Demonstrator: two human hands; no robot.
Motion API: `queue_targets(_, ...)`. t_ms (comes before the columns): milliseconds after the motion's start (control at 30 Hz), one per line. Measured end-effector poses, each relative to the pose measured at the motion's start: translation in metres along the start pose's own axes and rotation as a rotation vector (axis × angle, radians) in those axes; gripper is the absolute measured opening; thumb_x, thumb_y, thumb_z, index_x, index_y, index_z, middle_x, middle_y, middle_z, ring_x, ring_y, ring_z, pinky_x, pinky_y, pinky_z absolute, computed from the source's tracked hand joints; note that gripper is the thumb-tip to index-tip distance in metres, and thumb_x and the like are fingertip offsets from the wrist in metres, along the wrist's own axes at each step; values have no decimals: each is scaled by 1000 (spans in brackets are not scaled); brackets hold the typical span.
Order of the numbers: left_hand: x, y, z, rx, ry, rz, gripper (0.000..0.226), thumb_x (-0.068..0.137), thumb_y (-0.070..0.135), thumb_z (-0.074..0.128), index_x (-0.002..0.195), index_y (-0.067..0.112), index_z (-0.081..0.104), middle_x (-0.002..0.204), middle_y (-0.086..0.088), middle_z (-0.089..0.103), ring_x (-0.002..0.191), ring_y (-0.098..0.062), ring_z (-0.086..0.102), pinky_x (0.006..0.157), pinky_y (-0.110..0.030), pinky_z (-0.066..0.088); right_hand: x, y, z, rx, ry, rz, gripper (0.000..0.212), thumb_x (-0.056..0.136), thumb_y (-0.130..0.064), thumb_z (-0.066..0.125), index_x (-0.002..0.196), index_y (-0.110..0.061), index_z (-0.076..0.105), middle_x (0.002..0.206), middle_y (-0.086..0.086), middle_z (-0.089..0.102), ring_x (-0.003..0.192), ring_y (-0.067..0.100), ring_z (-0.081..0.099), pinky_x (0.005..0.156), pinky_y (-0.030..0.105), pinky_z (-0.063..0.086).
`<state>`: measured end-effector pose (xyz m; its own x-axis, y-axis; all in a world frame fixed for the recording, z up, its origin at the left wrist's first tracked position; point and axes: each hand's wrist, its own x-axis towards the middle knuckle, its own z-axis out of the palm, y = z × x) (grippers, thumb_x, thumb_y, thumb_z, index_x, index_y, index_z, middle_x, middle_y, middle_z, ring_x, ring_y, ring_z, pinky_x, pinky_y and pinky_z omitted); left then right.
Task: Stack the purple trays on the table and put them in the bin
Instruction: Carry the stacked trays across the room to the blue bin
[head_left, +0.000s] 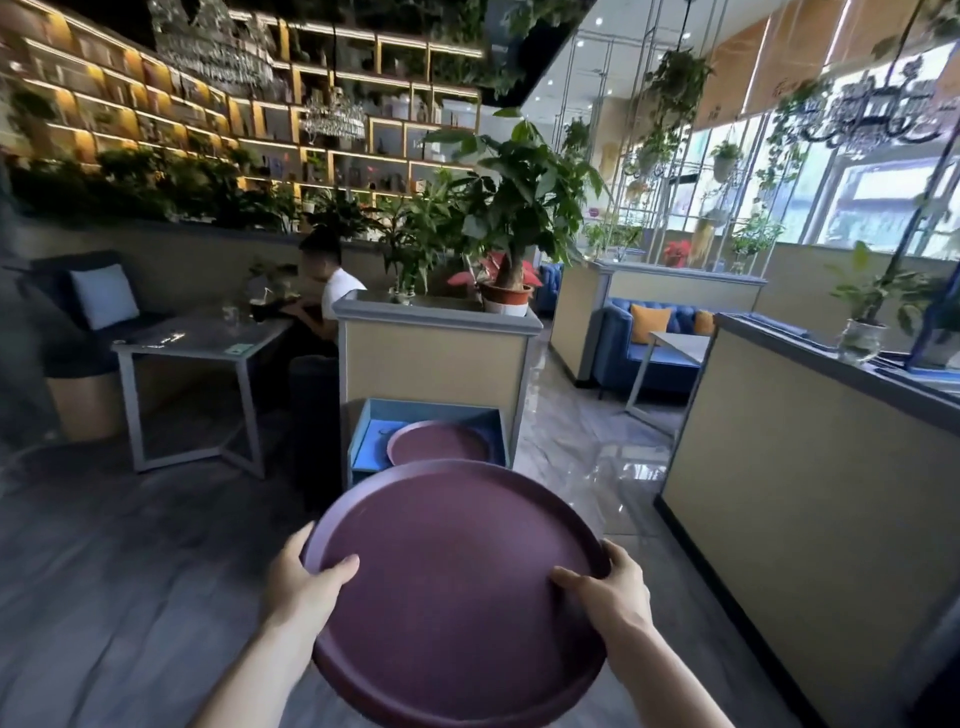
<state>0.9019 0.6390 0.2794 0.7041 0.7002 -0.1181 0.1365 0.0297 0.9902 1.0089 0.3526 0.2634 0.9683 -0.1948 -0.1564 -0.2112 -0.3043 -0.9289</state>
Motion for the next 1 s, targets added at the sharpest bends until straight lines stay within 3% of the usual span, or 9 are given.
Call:
queue_targets(333,191,7,51,43,-32,-6,65,78,8,77,137,20,53,114,0,61,96,-23,57,85,-35,46,137,-45,111,-71,3,83,82,54,-30,90,130,-21,60,115,6,70,110,30,64,99,42,52)
queue_targets(467,242,3,75,58,-42,-24,68,77,9,78,139,20,52,123,-2,63,97,-24,59,88,-36,48,181,-55,137,-106,5,109,77,57,-26,90,128,-19,61,113,7,71,108,30,64,94,38,52)
queue_targets(667,332,-14,129,85,-32,-38,67,77,10,78,138,20,52,121,-2,63,97,-24,60,87,-36,48,274,-66,185,-127,-12,119,70,62,-23,89,126,-18,61,117,9,71,109,33,65,95,40,51)
queue_targets(867,450,-27,203,141,13,-42,72,77,15,79,142,23,49,137,-3,58,115,-27,59,99,-41,47,410,-79,244,-119,-54,110,77,65,-23,88,134,-16,56,128,12,66,121,34,59,102,41,47)
queue_targets(1000,521,-35,252,210,80,-66,71,77,17,79,141,23,49,139,-2,57,121,-28,56,96,-38,45,500,-88,279,-157,-98,133,80,64,-26,88,136,-17,54,130,9,65,122,33,58,102,40,46)
